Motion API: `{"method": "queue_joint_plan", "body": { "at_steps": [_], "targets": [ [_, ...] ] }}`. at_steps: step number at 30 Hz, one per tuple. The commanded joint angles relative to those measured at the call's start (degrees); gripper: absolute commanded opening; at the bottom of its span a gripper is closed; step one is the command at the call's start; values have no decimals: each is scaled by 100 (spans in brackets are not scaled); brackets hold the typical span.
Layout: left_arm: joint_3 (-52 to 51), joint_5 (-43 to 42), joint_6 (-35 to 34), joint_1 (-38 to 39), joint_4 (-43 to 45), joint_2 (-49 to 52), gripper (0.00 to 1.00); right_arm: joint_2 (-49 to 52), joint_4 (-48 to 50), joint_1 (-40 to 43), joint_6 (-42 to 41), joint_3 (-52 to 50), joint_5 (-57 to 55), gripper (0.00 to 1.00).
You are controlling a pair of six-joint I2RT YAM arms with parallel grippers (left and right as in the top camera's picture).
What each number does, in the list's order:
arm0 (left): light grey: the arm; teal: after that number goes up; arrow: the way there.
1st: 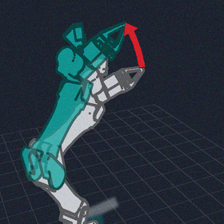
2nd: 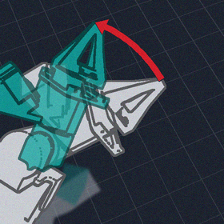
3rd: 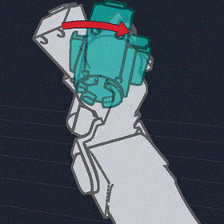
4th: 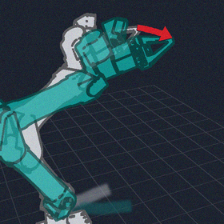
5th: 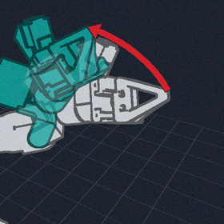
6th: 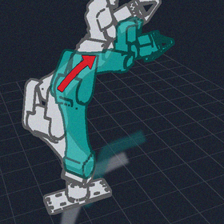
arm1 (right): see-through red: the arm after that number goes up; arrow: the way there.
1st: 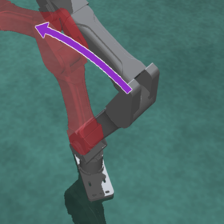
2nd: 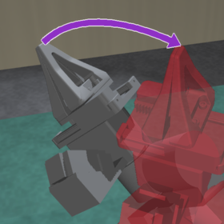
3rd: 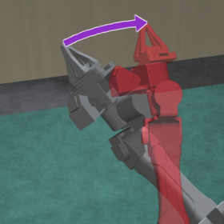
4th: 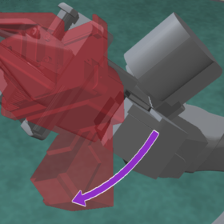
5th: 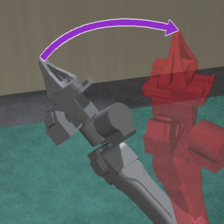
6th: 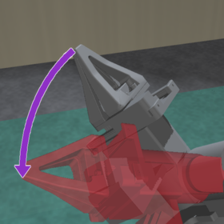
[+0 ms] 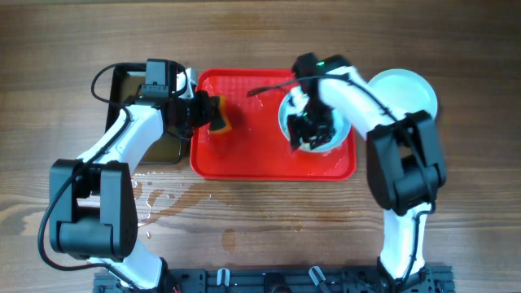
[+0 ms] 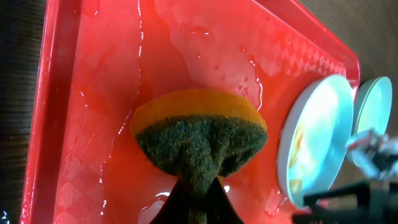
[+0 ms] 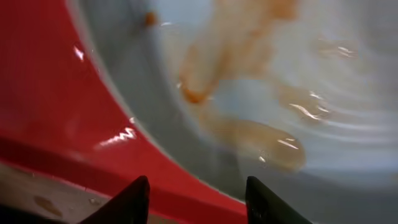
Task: Clean dirty plates on tray and stack at the side
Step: 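Grasp the last plate rim with the right gripper, drag it left, then scrub the held plate with the sponge in the left gripper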
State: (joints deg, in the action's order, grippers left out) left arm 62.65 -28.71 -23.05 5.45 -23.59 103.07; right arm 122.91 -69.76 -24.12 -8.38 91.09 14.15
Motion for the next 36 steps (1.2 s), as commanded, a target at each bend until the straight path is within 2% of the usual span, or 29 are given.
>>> {"method": "queue_joint_plan", "body": {
  "at_steps": [1, 7, 9, 11, 13, 17, 23, 25, 30, 33, 36],
  "targets": [
    [122, 9, 28, -4, -22, -149, 4, 39, -33, -326, 234, 20, 140, 47],
    [120, 9, 28, -7, -24, -149, 4, 39, 297, 140, 225, 691, -109, 48],
    [120, 9, 28, -4, -24, -149, 4, 39, 774, 575, 326, 750, -614, 53],
    [120, 9, 28, -7, -15, -149, 4, 44, 1338, 922, 850, 715, -632, 63],
    [122, 11, 28, -7, -20, -149, 4, 48, 1729, 1150, 1298, 627, -623, 69],
    [120, 22, 28, -7, -17, -149, 4, 52, 1895, 1285, 1906, 590, -671, 70],
    [120, 140, 28, -7, -20, -149, 4, 52, 1615, 1370, 1827, 577, -706, 70],
    [120, 140, 28, -7, -20, -149, 4, 55, 1663, 1384, 1567, 439, -1075, 72],
    [122, 140, 28, -7, -17, -149, 4, 55, 1773, 1388, 1399, 2, -1075, 73],
    [120, 140, 31, -7, -20, -149, 4, 55, 1755, 1388, 1010, -214, -1285, 73],
    [122, 140, 28, -7, -17, -149, 4, 52, 1453, 1368, 640, -240, -1198, 67]
  ]
}}
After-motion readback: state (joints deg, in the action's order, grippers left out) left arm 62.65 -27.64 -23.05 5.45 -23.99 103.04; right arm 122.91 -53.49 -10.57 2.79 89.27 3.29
